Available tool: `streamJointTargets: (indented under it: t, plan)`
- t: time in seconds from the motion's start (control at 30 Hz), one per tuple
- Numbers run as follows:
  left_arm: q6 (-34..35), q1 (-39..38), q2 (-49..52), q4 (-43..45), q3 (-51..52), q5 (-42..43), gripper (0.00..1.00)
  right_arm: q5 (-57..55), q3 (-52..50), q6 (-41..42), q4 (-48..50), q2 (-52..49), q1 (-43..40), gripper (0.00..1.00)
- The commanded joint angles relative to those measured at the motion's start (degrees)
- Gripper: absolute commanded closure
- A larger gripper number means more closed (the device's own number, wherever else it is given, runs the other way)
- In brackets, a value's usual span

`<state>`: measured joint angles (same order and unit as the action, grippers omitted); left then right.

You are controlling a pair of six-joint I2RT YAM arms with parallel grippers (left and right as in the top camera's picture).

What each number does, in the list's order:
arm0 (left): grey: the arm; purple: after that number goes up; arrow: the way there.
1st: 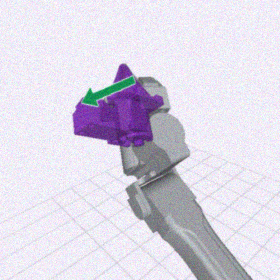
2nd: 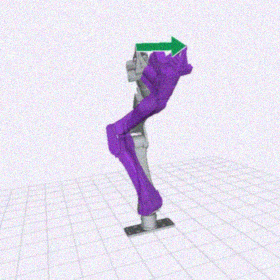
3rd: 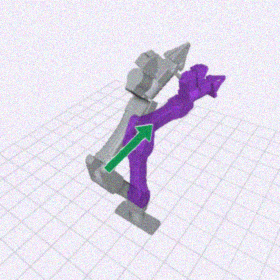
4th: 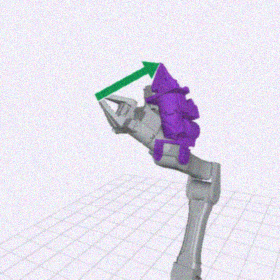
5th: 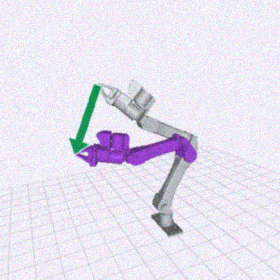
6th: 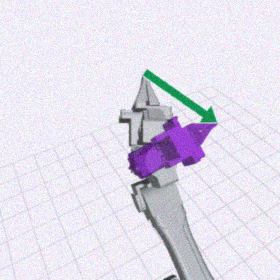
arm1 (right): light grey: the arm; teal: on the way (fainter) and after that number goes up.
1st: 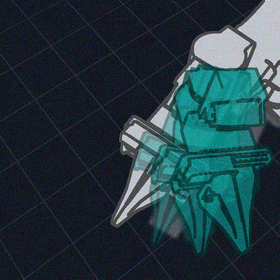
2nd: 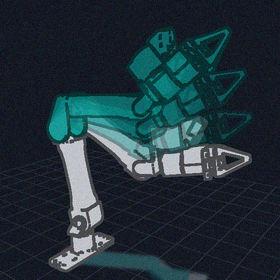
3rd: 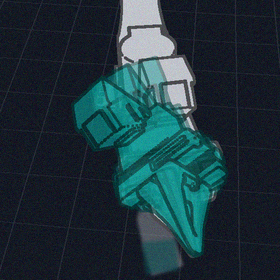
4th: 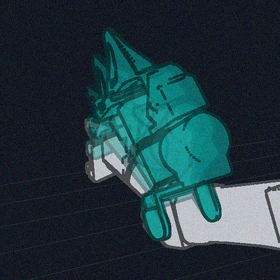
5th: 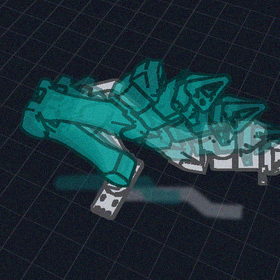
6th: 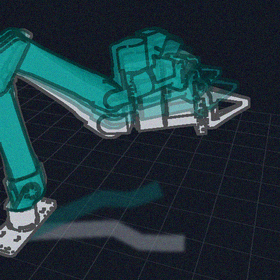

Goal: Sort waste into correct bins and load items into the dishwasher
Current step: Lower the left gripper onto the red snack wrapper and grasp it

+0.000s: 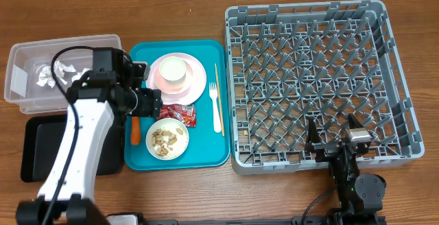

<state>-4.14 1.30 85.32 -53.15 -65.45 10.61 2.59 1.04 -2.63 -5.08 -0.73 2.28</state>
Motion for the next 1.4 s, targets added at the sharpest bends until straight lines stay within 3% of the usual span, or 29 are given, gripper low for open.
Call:
streamJointTargets:
  t: [0.0, 0.6, 1.13, 1.37]
  plan:
    - [-1.68, -0.39, 2.49, 0.0, -0.33, -0.48, 0.19, 0.09, -0.59, -0.2, 0.44, 0.44, -0.11, 0.0]
    - [-4.9, -3.06, 8.9, 4.13, -0.33, -1.01, 0.41, 0.09, -0.59, -0.2, 0.44, 0.44, -0.11, 0.0]
    - [-4.9, -3.06, 15.43, 6.16, -0.31, -2.8, 0.41, 0.09, -0.59, -0.2, 0.44, 0.44, -0.11, 0.0]
    - [-4.83, -3.08, 17.57, 7.82, -0.31, -3.13, 0.46, 0.09, -0.59, -0.2, 0.44, 0.44, -0.11, 0.0]
